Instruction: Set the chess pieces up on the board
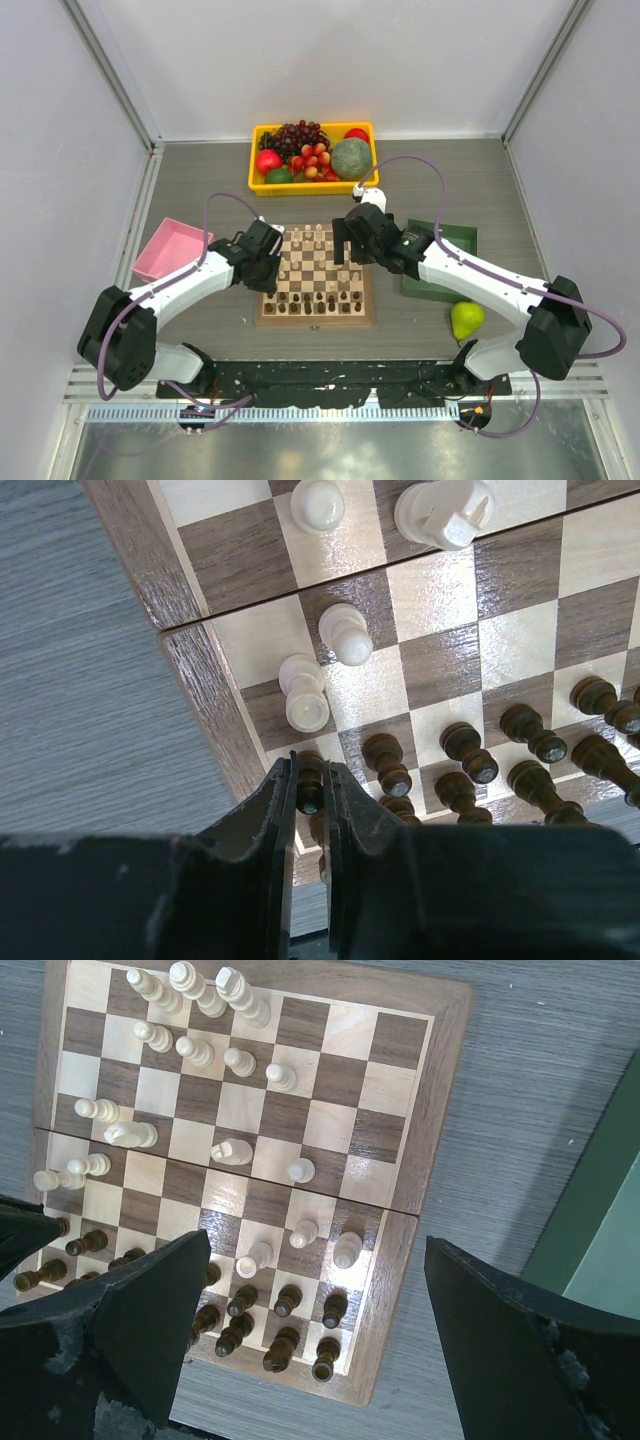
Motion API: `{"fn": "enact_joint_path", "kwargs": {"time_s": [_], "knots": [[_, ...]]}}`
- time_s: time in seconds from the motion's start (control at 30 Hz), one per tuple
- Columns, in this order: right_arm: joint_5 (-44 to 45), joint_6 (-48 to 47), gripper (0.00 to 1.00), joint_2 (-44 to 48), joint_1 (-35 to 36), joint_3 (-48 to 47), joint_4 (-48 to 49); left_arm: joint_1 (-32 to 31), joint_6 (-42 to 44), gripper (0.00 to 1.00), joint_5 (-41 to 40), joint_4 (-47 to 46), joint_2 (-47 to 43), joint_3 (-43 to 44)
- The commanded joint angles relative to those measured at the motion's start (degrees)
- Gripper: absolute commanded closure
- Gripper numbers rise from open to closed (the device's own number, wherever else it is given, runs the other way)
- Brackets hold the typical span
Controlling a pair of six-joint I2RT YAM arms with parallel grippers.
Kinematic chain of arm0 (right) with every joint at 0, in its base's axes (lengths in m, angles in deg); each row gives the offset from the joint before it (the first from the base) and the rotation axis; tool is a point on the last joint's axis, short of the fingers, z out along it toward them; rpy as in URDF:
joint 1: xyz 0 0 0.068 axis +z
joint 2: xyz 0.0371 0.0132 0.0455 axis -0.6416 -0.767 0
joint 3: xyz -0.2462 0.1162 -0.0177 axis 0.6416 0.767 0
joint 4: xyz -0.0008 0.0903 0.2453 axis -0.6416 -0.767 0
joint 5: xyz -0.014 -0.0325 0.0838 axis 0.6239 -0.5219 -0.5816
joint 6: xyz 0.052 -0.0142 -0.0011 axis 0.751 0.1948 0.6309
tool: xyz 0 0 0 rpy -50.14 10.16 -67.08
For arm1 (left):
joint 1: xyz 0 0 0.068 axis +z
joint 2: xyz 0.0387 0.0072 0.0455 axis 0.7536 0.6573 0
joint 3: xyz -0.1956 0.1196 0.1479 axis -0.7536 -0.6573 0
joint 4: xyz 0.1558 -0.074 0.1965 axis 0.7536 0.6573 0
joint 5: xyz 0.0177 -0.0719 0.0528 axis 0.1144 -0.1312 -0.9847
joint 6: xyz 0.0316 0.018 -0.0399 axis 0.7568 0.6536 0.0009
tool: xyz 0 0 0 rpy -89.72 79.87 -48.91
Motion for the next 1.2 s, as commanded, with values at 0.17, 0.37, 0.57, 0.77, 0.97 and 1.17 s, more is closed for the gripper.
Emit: {"fn": "enact_joint_path", "kwargs": {"time_s": [0.17, 0.37, 0.57, 0.77, 0.97, 1.17], "knots": [[0.4, 0.6, 0.05, 0.2, -0.2, -0.9, 1.8, -0.5, -1.0, 0.70, -1.8, -0.1, -0.9, 0.2], [0.4, 0.8, 0.05, 0.5, -0.2, -0.6, 1.8, -0.5, -0.5, 0.60, -4.7, 1.8, -2.5, 1.6], [0.4, 0.6, 0.05, 0.9, -0.2, -0.6, 1.7, -0.4, -0.6, 0.51, -7.9, 2.9, -8.0, 2.6], [-1.9, 0.2, 0.10, -0.5, -0.2, -1.3, 1.7, -0.4, -0.1, 0.47, -13.7, 3.2, -14.8, 1.8], [-3.9, 0.0, 0.11, -2.2, -0.2, -1.9, 1.5, 1.5, 1.7, 0.16, -19.9, 5.1, -22.9, 1.1], [-6.3, -0.8, 0.11, -4.4, -0.2, -3.9, 1.1, 7.2, 5.3, 0.00, -20.1, 8.5, -28.2, 1.8]]}}
